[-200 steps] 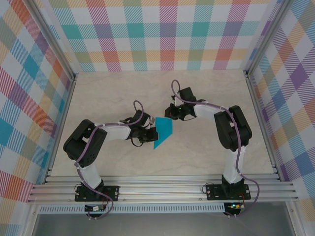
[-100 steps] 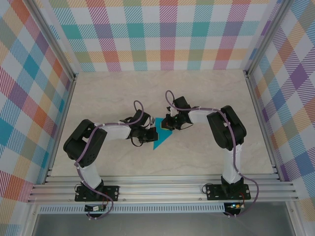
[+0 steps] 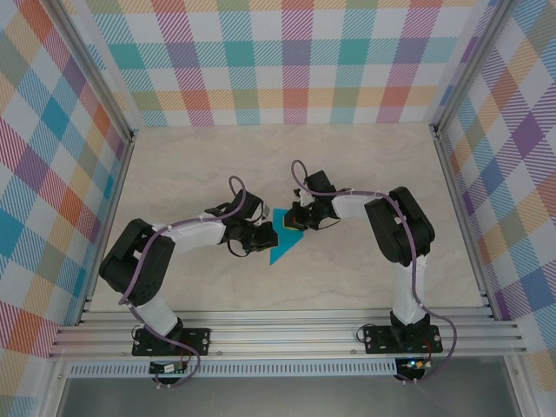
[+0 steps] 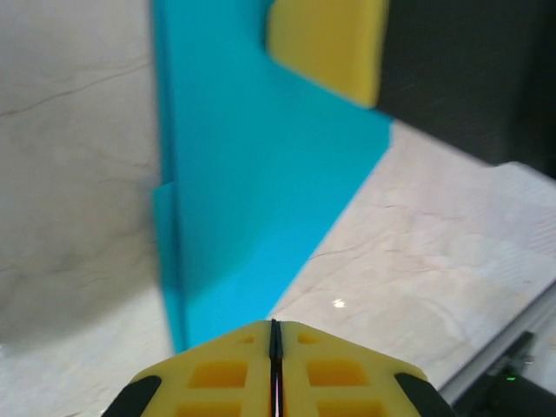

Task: Fold a paper plane with a square sheet of paper (pick it up from the middle)
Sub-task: Fourth fold the wing at the center of the table.

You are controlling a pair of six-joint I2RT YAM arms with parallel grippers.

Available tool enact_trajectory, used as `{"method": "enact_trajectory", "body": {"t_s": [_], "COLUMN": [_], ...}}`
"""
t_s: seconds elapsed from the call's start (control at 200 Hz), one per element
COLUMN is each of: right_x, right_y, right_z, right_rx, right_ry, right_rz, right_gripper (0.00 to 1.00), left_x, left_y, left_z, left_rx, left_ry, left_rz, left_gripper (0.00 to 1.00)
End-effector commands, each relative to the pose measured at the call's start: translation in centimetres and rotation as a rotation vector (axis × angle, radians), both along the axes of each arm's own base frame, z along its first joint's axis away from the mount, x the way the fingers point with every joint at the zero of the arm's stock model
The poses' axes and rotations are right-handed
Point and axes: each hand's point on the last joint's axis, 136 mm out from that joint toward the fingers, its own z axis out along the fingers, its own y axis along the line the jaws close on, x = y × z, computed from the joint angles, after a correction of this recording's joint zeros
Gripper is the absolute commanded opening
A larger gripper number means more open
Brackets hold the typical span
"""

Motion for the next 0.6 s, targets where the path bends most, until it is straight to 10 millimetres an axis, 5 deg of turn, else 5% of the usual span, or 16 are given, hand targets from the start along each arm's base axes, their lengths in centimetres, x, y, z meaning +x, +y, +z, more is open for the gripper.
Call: {"method": "enact_trajectory", "body": {"t_s": [0.0,0.175,0.595], "right_x": [-1.4,-1.5,-1.6], "right_y": [-2.1,-2.2,-2.6], "right_z": [-3.8,-3.9,-4.3], "right_rx": [-0.118,-0.125,-0.154], "right_ry": [0.071,0.073,0.078], "right_rz": [-0.033,-0.028,-0.031], "right_gripper": [0.0,0.0,0.0], "left_x": [0.9,0.3,-5.0], "left_y": [-1.9,-2.7,1.0], "left_z": [2.0,-0.4,-5.1], "left_rx": [-0.11,-0.148,0.004], "left_ry": [0.012,0.084,0.232], "left_rz": [0.025,0.025,-0.027], "left_gripper": [0.11,0.13,0.1]}}
